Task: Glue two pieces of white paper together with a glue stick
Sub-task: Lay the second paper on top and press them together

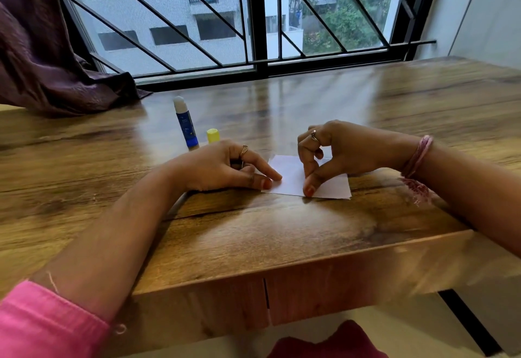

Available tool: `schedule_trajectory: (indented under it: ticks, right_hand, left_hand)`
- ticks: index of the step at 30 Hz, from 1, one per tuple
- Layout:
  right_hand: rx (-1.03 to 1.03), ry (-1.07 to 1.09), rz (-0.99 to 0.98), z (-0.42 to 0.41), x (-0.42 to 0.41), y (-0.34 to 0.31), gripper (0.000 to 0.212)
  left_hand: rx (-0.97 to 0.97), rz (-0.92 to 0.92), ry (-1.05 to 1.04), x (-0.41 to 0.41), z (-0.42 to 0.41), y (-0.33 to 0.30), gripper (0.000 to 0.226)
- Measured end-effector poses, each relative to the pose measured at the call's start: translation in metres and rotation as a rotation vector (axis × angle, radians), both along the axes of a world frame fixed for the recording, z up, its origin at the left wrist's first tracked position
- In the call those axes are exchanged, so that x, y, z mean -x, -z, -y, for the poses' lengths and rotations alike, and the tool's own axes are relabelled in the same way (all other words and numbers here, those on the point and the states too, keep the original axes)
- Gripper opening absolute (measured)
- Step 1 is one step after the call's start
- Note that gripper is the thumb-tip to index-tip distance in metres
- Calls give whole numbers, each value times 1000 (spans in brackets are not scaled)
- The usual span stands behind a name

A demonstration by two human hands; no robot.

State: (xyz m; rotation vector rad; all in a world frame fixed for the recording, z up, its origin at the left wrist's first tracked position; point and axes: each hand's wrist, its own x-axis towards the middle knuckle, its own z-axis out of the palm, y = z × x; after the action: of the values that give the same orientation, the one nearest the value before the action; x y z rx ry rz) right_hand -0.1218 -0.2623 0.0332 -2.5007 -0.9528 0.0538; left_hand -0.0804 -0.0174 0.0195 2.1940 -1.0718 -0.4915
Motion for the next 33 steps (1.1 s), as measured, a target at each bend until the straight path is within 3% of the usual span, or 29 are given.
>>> schedule_trajectory:
  ticks: [16,21,25,33]
  right_hand:
    - [-47,45,-23,45,21,3,27]
    - [-172,73,-24,53,33,3,21]
    - [-450,180,20,68,45,6,17]
    - [-153,259,189,69,65,26,28]
  left_hand:
    - [15,18,19,-1,0,1,36]
    - [21,30,7,3,-1,0,30]
    - [17,35,7,5,1,-2,28]
    - [-26,98,3,6,0,-1,25]
